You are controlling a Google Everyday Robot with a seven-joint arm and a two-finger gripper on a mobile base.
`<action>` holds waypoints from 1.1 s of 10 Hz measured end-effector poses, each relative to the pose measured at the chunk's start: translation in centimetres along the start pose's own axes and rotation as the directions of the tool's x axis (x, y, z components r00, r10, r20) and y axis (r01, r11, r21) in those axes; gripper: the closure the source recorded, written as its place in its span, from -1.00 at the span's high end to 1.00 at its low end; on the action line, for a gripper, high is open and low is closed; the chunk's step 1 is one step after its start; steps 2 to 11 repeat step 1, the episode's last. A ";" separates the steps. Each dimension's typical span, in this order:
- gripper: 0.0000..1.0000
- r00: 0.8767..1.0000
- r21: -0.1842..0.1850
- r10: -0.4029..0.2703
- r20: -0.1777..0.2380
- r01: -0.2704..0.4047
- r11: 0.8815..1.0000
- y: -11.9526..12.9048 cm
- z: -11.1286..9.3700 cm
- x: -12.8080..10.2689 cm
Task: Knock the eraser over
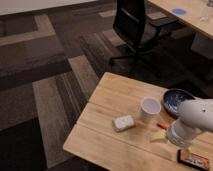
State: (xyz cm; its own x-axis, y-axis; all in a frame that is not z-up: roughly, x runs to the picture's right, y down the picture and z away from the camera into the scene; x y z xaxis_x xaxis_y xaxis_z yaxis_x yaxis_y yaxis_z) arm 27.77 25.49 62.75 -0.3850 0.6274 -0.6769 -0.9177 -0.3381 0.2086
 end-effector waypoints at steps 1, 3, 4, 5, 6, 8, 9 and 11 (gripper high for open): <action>0.60 1.000 0.000 0.001 0.000 -0.001 1.000 0.0 0.0 0.0; 0.60 1.000 0.000 0.001 0.000 -0.001 1.000 0.0 0.0 0.0; 0.60 1.000 0.000 0.001 0.000 -0.001 1.000 0.0 0.0 0.0; 0.60 1.000 0.000 0.001 0.000 -0.001 1.000 0.0 0.0 0.0; 0.60 1.000 0.000 0.001 0.000 -0.001 1.000 0.0 0.0 0.0; 0.60 1.000 0.000 0.001 0.000 -0.001 1.000 0.0 0.0 0.0; 0.60 1.000 0.000 0.001 0.000 -0.001 1.000 0.0 0.0 0.0; 0.60 1.000 0.000 0.001 0.000 -0.001 1.000 0.0 0.0 0.0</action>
